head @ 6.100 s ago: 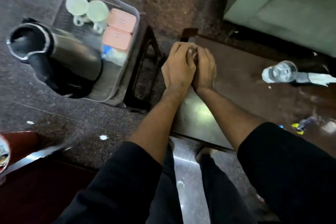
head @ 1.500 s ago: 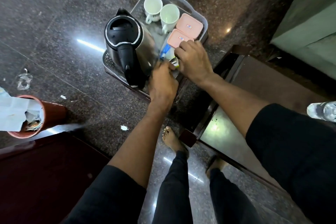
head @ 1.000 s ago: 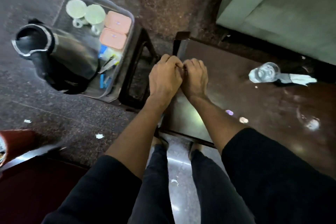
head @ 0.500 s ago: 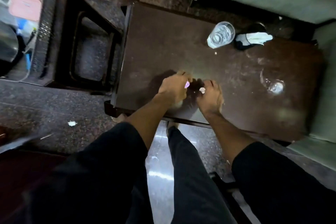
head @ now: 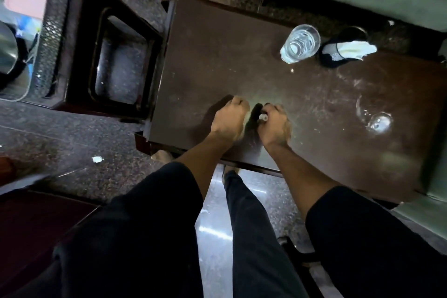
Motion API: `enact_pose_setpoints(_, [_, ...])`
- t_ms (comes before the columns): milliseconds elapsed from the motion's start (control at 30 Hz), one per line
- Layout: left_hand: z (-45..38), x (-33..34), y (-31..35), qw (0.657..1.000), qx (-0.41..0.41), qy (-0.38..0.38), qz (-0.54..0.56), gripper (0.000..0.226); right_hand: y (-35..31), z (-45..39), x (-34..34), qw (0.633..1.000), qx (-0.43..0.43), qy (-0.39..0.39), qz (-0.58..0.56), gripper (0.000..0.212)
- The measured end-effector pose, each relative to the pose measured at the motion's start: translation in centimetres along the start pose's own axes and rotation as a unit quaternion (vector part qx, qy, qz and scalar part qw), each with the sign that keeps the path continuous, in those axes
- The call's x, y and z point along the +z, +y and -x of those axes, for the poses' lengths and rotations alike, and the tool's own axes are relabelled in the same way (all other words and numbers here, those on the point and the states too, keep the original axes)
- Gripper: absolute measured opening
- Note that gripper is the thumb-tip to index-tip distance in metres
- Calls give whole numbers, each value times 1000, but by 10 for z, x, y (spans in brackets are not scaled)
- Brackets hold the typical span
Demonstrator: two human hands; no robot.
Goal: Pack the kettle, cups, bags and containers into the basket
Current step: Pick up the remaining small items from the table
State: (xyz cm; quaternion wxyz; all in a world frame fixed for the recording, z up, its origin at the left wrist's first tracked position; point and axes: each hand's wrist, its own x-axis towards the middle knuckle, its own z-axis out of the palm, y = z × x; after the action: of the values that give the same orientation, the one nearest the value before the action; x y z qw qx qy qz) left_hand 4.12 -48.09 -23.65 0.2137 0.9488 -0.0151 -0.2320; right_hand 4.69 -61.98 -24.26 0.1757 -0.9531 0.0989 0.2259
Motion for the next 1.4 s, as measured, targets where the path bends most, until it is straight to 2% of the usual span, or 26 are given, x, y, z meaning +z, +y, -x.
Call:
enact_pose_setpoints(133, [12,-34,-24,993,-61,84,64,31,-49,-6,-6,998,-51,22,-19,20])
enact_pose_setpoints(233, [27,-69,-51,982,-83,136,101,27,-102,-10,-8,993,-97,8,-62,17])
enact_pose_setpoints(533, [55,-207,-184,930,-154,309,126,22,-322,-11,1,957,-252,14,-145,14])
enact_pose_setpoints(667, [66,-275,-256,930,-177,313,72,20,-419,1,13,938,-289,66,-181,10])
enact_pose_setpoints(767, [74,-330,-319,925,-212,313,45,22,-495,12,20,921,-317,67,-216,13])
enact_pose_setpoints(933, [66,-419,-399,947,-237,210,-63,25,-585,13,38,904,-374,55,-198,15])
enact_pose_setpoints(1033, [46,-465,-425,966,-194,136,-100,28,-607,5,57,921,-367,43,-124,19])
enact_pose_setpoints(1133, [34,-496,-456,988,-116,74,-68,25,-619,-1,77,923,-378,18,-67,21])
enact_pose_setpoints(1300, [33,-491,-511,992,-69,110,-4,32,-634,-10,97,924,-380,28,-38,19])
enact_pose_setpoints(1400, [34,-470,-535,994,-49,101,15,28,-640,-17,96,898,-439,29,20,17])
